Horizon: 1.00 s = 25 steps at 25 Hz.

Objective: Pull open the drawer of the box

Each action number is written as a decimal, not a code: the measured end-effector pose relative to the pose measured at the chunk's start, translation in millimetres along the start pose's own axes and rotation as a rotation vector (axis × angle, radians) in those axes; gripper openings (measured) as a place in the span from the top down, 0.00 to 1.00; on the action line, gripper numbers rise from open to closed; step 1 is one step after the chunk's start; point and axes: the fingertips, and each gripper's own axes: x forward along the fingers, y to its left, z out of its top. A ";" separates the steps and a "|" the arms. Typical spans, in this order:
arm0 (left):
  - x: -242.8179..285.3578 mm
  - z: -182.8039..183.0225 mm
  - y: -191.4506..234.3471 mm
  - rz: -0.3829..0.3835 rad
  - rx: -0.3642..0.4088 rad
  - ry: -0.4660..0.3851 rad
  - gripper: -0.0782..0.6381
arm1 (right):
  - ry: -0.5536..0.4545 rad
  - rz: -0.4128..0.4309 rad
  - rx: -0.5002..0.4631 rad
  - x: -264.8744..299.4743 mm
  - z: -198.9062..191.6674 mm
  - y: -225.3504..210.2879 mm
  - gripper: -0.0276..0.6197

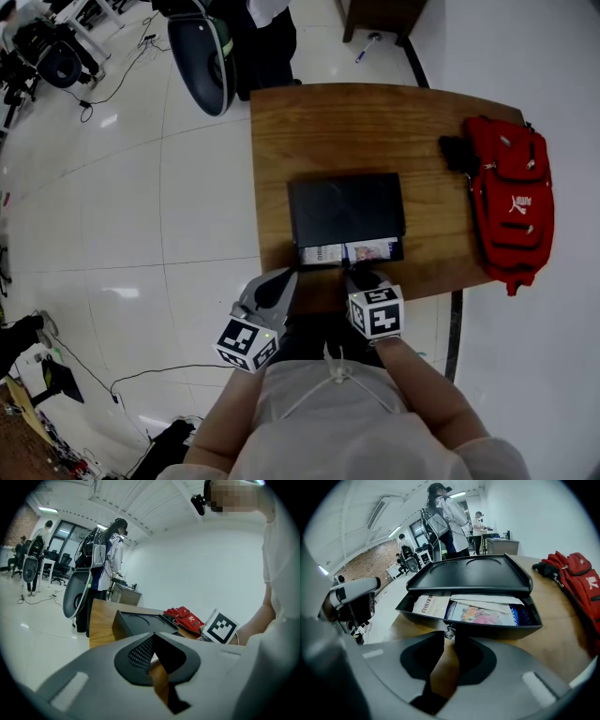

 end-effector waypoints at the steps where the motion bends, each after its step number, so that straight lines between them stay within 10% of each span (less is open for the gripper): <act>1: 0.0 -1.7 -1.7 0.002 -0.001 -0.001 0.88 | 0.005 0.003 -0.001 -1.5 -4.7 0.6 0.84; 25: -24.7 -21.1 -30.0 0.040 -0.035 -0.035 0.88 | 0.064 0.058 -0.031 -23.9 -59.5 15.9 0.84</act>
